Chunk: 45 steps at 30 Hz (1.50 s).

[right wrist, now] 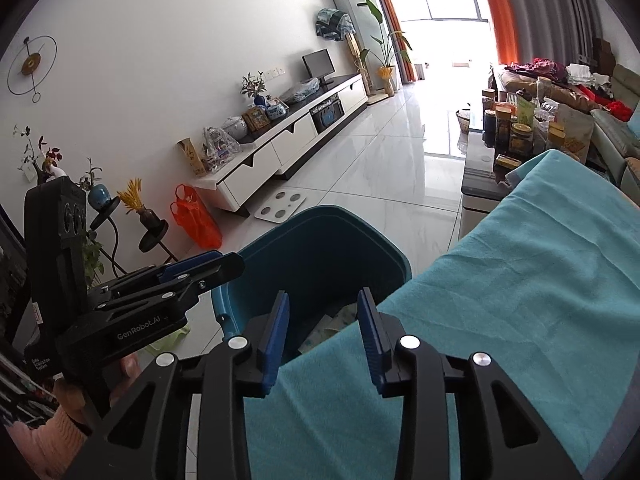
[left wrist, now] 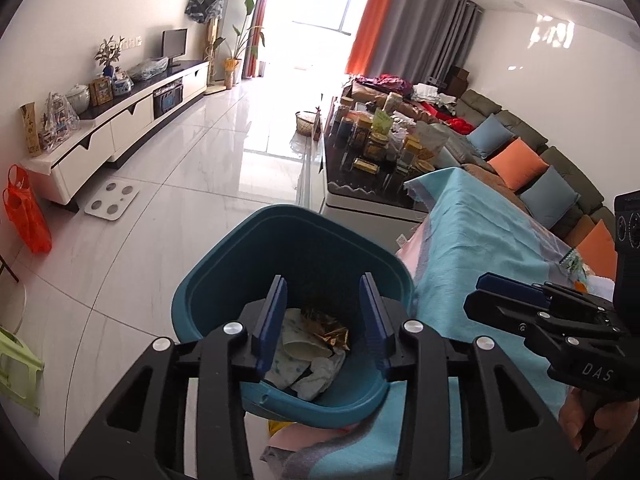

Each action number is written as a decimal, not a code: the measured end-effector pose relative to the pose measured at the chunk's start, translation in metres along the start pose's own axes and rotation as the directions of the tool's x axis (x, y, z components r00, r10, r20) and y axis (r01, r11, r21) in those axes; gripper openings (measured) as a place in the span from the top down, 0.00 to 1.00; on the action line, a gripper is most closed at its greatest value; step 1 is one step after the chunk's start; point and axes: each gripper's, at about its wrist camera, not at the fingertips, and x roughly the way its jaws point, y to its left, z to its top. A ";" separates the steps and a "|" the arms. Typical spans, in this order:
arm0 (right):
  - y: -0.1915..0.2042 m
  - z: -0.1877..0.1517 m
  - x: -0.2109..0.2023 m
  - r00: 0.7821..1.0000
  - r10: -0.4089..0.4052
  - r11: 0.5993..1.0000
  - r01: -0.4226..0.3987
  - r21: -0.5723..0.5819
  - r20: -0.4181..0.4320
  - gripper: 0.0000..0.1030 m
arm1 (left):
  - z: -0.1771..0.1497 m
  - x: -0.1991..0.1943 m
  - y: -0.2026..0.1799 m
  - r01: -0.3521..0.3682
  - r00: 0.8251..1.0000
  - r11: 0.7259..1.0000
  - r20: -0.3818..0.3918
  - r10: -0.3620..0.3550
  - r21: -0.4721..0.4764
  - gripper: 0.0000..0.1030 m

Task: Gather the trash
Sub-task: 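Open both tools to drop the tissue and wrapper into the bin, then move both tools back over the remaining trash on the table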

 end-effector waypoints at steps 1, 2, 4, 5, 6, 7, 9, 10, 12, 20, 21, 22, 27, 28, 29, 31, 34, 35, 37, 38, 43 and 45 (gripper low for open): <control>-0.003 -0.003 -0.010 1.000 0.001 1.000 -0.001 0.004 0.015 0.67 | 0.000 -0.006 -0.008 0.025 1.000 1.000 0.012 -0.025 0.012 0.56; -0.006 -0.007 -0.019 1.000 0.000 1.000 -0.001 0.005 0.027 0.66 | -0.001 -0.011 -0.015 0.047 0.999 0.999 0.020 -0.048 0.025 0.54; -0.011 -0.015 -0.041 0.998 -0.019 1.000 0.019 0.004 0.062 0.62 | -0.005 -0.022 -0.033 0.101 0.994 0.993 0.032 -0.103 0.057 0.49; -0.015 -0.019 -0.053 0.996 -0.032 0.999 0.032 0.007 0.079 0.62 | -0.007 -0.026 -0.044 0.129 0.991 0.988 0.032 -0.132 0.079 0.48; -0.019 -0.024 -0.065 0.994 -0.043 0.999 0.042 0.011 0.097 0.61 | -0.010 -0.029 -0.054 0.150 0.988 0.984 0.032 -0.154 0.100 0.46; -0.024 -0.029 -0.077 0.992 -0.058 0.998 0.057 0.018 0.114 0.60 | -0.013 -0.032 -0.066 0.181 0.982 0.976 0.028 -0.185 0.122 0.44; -0.036 -0.042 -0.103 0.986 -0.088 0.996 0.084 0.040 0.143 0.60 | -0.020 -0.034 -0.092 0.248 0.968 0.956 0.003 -0.251 0.157 0.43; -0.041 -0.046 -0.113 0.982 -0.107 0.994 0.101 0.049 0.155 0.59 | -0.026 -0.034 -0.107 0.277 0.960 0.944 -0.011 -0.280 0.180 0.43; -0.054 -0.060 -0.137 0.973 -0.146 0.988 0.133 0.083 0.180 0.56 | -0.035 -0.033 -0.138 0.331 0.943 0.916 -0.047 -0.329 0.227 0.42; -0.104 -0.112 -0.211 0.917 -0.343 0.922 0.288 0.258 0.202 0.56 | -0.079 -0.023 -0.246 0.510 0.860 0.795 -0.212 -0.465 0.327 0.42; -0.109 -0.118 -0.219 0.908 -0.367 0.911 0.305 0.279 0.204 0.56 | -0.085 -0.021 -0.259 0.525 0.851 0.781 -0.231 -0.472 0.339 0.42; -0.114 -0.124 -0.226 0.896 -0.394 0.897 0.326 0.299 0.204 0.56 | -0.090 -0.019 -0.271 0.537 0.843 0.768 -0.250 -0.476 0.350 0.42; -0.140 -0.153 -0.259 0.844 -0.494 0.830 0.387 0.401 0.208 0.55 | -0.111 -0.008 -0.325 0.600 0.798 0.704 -0.345 -0.494 0.380 0.42; -0.145 -0.158 -0.263 0.835 -0.511 0.815 0.396 0.423 0.204 0.55 | -0.115 -0.006 -0.334 0.606 0.793 0.696 -0.359 -0.492 0.384 0.42; -0.150 -0.163 -0.267 0.829 -0.522 0.803 0.400 0.441 0.200 0.55 | -0.118 -0.003 -0.342 0.612 0.788 0.691 -0.372 -0.490 0.385 0.42; -0.159 -0.171 -0.272 0.821 -0.535 0.786 0.397 0.473 0.200 0.55 | -0.125 0.002 -0.358 0.627 0.774 0.678 -0.401 -0.490 0.383 0.42; -0.171 -0.183 -0.282 0.811 -0.550 0.768 0.397 0.502 0.200 0.55 | -0.132 0.008 -0.376 0.636 0.764 0.672 -0.432 -0.479 0.379 0.42; -0.172 -0.185 -0.283 0.810 -0.551 0.765 0.395 0.509 0.201 0.55 | -0.133 0.010 -0.380 0.637 0.762 0.672 -0.438 -0.477 0.377 0.42; -0.178 -0.191 -0.286 0.807 -0.554 0.761 0.392 0.518 0.204 0.55 | -0.135 0.015 -0.390 0.641 0.756 0.670 -0.455 -0.470 0.373 0.42; -0.179 -0.194 -0.288 0.806 -0.554 0.760 0.389 0.521 0.206 0.55 | -0.137 0.018 -0.396 0.640 0.756 0.671 -0.464 -0.463 0.373 0.42; -0.189 -0.208 -0.297 0.808 -0.550 0.756 0.373 0.537 0.213 0.55 | -0.141 0.033 -0.418 0.635 0.751 0.676 -0.500 -0.430 0.373 0.42; -0.192 -0.211 -0.300 0.808 -0.547 0.756 0.368 0.541 0.216 0.55 | -0.144 0.038 -0.424 0.636 0.747 0.681 -0.512 -0.425 0.363 0.42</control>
